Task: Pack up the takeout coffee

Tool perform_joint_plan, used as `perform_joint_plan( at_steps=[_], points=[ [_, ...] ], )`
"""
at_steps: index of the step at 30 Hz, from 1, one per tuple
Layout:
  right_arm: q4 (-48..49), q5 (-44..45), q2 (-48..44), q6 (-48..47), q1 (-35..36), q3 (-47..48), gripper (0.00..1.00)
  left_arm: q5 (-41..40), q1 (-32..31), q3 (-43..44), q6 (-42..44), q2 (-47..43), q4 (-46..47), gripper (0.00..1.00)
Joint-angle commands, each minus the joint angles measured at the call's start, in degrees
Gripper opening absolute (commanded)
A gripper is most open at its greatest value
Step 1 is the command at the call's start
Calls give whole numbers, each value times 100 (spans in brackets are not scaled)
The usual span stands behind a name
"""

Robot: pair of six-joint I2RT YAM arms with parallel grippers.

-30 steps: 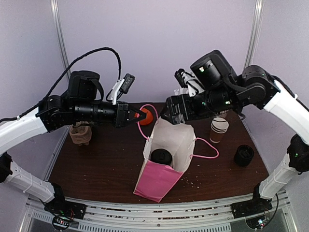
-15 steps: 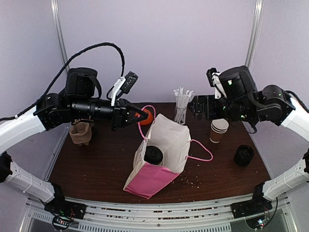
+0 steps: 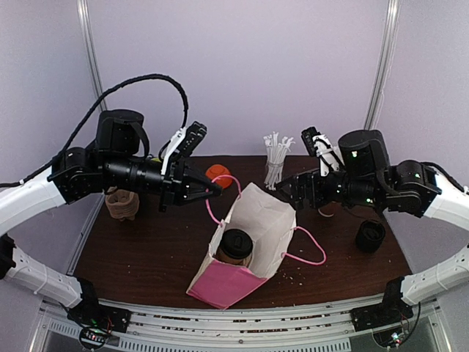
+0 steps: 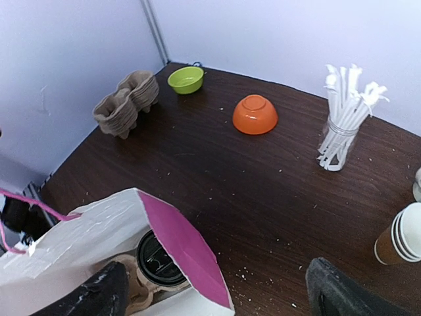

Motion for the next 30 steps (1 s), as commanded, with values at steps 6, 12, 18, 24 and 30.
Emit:
perform_joint_plan(
  at_steps=[6,12,18,24,30],
  points=[
    [-588,-828,425,-1261,-113,454,84,230,-16,508,235,335,-158,0],
    [-755,-990,845,-1441,-145,621,66,254,-15,605,234,380,-174,0],
    [-769,-1061,1030,-1416,-141,657,38,195,-15,761,306,447,-202,0],
    [-805,-1022,1044,-1408,-140,742,18,191,-15,1008,368,629,-287,0],
    [-859,-873,975,-1426,-118,867,0,144,-15,1187,383,747,-359,0]
  ],
)
